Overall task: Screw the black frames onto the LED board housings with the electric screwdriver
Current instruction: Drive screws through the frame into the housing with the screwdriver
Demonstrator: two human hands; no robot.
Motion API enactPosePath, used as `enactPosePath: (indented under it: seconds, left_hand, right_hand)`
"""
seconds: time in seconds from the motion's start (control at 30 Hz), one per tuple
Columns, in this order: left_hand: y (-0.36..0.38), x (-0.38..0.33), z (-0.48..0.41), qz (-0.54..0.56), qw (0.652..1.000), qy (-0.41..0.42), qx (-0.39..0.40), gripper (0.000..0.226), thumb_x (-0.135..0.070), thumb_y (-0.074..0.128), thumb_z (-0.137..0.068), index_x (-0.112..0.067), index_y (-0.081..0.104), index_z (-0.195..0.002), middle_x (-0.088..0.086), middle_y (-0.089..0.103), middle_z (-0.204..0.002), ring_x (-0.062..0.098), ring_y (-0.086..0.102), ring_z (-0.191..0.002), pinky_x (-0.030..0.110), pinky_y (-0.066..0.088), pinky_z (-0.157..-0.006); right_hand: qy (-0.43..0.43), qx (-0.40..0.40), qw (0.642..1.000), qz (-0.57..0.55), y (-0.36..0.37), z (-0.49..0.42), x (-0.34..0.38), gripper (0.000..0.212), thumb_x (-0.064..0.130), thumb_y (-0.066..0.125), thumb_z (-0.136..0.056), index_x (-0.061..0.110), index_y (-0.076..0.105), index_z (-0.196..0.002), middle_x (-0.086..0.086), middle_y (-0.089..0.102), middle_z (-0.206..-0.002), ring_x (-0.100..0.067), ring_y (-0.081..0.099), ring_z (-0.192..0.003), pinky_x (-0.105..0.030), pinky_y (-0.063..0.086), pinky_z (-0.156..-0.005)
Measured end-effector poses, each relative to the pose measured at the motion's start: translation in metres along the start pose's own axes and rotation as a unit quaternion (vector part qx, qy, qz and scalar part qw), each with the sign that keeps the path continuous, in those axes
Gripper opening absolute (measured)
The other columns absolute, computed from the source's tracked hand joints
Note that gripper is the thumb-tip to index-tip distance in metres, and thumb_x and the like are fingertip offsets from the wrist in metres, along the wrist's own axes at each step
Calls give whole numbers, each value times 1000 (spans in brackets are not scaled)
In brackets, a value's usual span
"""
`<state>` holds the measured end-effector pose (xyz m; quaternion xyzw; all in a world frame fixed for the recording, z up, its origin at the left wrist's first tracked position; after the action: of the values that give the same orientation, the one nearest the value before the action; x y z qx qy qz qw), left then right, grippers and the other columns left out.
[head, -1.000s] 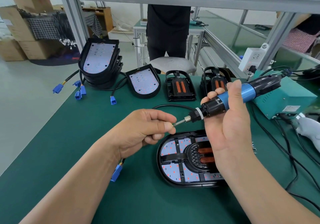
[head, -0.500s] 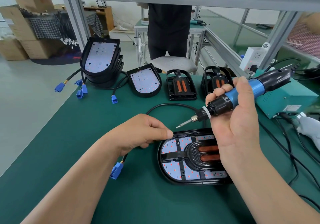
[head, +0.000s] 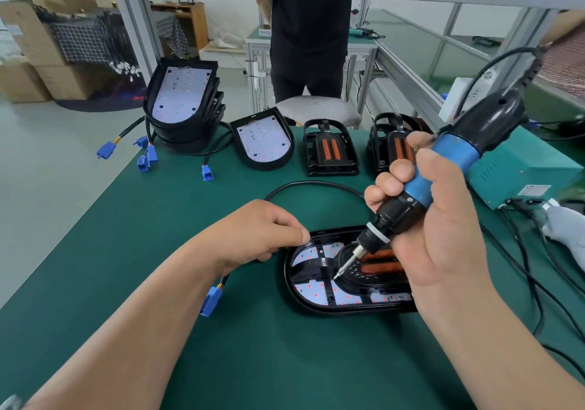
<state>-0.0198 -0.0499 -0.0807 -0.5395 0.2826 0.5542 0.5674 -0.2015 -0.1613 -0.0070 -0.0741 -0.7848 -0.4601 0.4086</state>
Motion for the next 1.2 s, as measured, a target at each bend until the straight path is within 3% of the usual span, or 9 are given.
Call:
enactPosePath:
  seconds: [0.4,0.6,0.83,1.0,1.2]
  left_hand:
    - [1,-1,-1,-4,1000,4,-4,23,-37,78,-78,-16,82,-88,2,41,-67,20,28,-63,25,26,-51]
    - [1,0,-1,-12,1000,3,-1,23,-37,77,-79,-17,83,-90,5,41,-72,24,29,-71,28,26,-54]
    - [1,0,-2,-15,1000,7,-2,25,-39,78,-77,-17,82,-89,6,43,-73,23,30,-70,26,28,-52]
    - [2,-1,-1,-9,1000,10,9,27,-37,80,-81,-11,79,-85,-1,39,-64,16,30,-59,23,28,-49]
    - [3,-1,0,-3,1000,14,14,20,-24,79,-92,-6,77,-84,-4,37,-62,15,28,-58,23,27,-48]
  right_hand:
    - [15,57,997,59,16,8,-7,25,15,56,-94,15,55,-119,0,48,-76,-17,48,-64,-32,48,-67]
    - [13,67,995,72,20,10,-10,38,22,67,-83,14,56,-119,-1,47,-75,-18,47,-63,-33,48,-66]
    - [-1,103,990,95,25,13,-11,33,20,64,-86,14,57,-119,-3,47,-74,-21,46,-63,-35,47,-67]
    - [27,157,983,90,34,18,-14,29,16,62,-84,21,62,-112,-1,49,-72,-20,48,-58,-34,48,-63]
    - [44,168,981,85,35,20,-15,27,15,62,-80,24,63,-105,-2,46,-70,-20,44,-51,-34,44,-56]
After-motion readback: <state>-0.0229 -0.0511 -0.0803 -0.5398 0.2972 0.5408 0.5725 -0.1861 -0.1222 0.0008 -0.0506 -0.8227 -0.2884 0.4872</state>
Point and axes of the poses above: each hand's wrist, its own z-axis away from the middle knuckle, its own y-axis out of the palm, x = y × z, the point moved 6 cm from there along -z, towards the middle knuckle
